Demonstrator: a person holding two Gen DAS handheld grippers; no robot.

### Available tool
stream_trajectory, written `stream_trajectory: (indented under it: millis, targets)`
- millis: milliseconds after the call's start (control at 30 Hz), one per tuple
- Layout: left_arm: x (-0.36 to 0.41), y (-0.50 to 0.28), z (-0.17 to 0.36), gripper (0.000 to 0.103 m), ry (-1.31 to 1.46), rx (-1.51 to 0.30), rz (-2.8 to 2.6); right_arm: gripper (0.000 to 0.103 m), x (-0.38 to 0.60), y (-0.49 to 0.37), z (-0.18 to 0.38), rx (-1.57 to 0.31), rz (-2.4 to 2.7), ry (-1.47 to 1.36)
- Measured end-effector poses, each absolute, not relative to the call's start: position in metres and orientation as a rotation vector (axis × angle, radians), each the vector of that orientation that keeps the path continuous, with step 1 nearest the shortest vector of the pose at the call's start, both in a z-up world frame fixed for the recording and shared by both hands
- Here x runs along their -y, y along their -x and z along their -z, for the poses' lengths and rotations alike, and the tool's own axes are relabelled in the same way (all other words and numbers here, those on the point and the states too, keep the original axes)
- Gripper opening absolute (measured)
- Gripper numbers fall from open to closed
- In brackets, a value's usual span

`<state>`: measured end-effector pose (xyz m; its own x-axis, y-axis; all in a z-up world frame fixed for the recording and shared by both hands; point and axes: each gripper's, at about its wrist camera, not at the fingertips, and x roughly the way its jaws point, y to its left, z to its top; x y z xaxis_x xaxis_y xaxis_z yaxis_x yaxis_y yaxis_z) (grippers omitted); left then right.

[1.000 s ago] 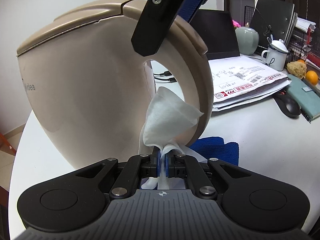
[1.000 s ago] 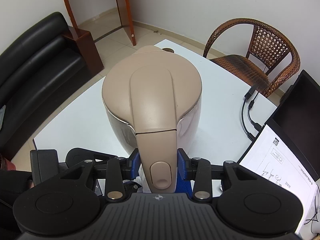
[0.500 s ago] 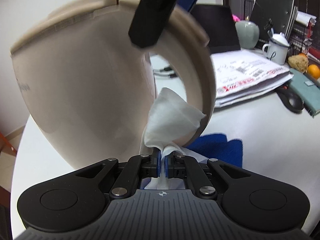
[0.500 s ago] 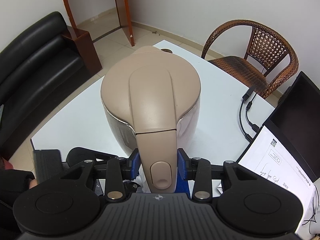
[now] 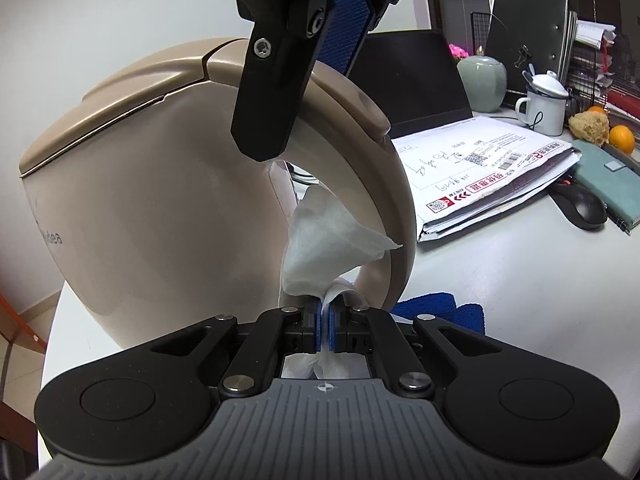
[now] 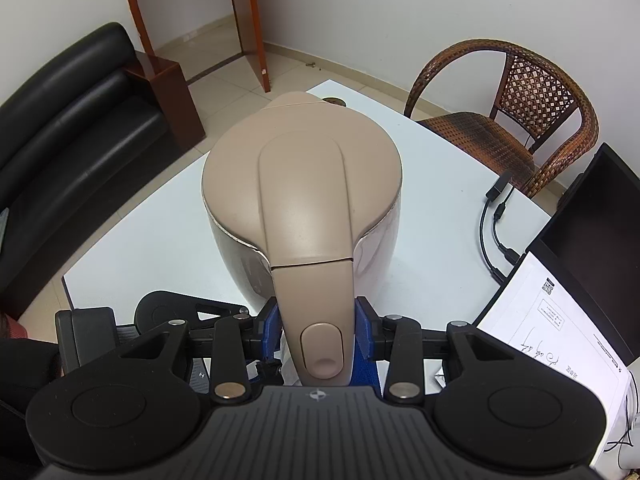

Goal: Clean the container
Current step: 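Keep wiping inside the kettle opening with the left gripper's tissue, then lower the kettle onto the blue cloth with the right gripper while the left gripper releases the tissue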

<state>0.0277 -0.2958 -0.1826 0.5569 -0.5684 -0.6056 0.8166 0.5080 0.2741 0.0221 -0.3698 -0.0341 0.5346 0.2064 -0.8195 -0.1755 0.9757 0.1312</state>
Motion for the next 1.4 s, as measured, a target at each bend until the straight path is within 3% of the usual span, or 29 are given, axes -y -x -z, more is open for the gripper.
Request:
stream_trajectory:
  millis: [767, 1300, 1400]
  targets:
    - [0.247, -0.036, 0.162, 0.007, -0.385, -0.617, 0.755, 0.041, 0.375, -0.021, 0.033, -0.954, -0.222, -0.075]
    - [0.193, -0.066, 0.191, 0.008, -0.452, -0.776, 0.588, 0.041, 0.390, 0.027, 0.038, -0.915, -0.156, -0.186]
    - [0.186, -0.073, 0.194, 0.039, -0.441, -0.807, 0.561, 0.041, 0.389, 0.037, 0.043, -0.924, -0.139, -0.200]
